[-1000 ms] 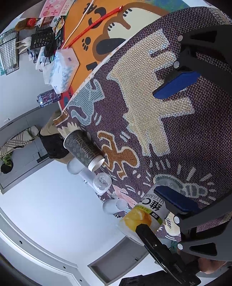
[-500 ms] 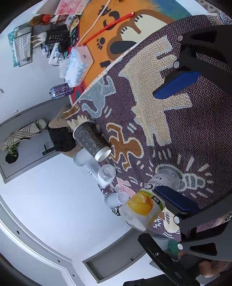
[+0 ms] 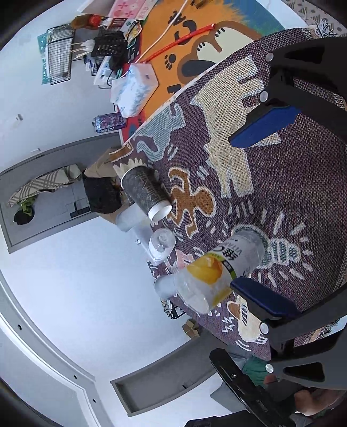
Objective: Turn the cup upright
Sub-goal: 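Open the right gripper and release the upright cup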
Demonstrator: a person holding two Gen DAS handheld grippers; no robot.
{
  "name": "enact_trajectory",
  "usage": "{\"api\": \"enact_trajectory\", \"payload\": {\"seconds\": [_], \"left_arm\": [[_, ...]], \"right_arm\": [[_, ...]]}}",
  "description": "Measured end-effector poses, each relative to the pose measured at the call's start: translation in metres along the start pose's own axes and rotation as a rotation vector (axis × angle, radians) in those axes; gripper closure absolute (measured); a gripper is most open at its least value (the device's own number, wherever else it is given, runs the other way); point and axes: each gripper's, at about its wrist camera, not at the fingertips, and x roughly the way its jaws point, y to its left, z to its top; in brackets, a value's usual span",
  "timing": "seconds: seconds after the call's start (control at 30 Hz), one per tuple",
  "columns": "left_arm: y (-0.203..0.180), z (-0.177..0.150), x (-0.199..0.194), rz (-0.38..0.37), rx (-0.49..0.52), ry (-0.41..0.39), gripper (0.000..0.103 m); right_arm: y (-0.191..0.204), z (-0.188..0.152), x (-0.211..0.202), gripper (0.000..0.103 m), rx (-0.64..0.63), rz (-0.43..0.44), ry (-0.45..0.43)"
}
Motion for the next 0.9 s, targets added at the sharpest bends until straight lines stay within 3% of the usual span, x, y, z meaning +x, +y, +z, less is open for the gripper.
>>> {"api": "enact_trajectory", "payload": {"seconds": [0.43,0.9], "left_arm": [[0.033,-0.011,-0.031,0.068,-0.03,-0.027,0.006],[0.037,-0.01,-0.04,0.075,-0.022,-0.045,0.006]], "right_arm": [[0.026,-0.002,-0.013,0.008,-0.05,0.01,-0.018],[0.037,-0.002,-0.019,0.008,-0.075,0.008,-0.032]]}}
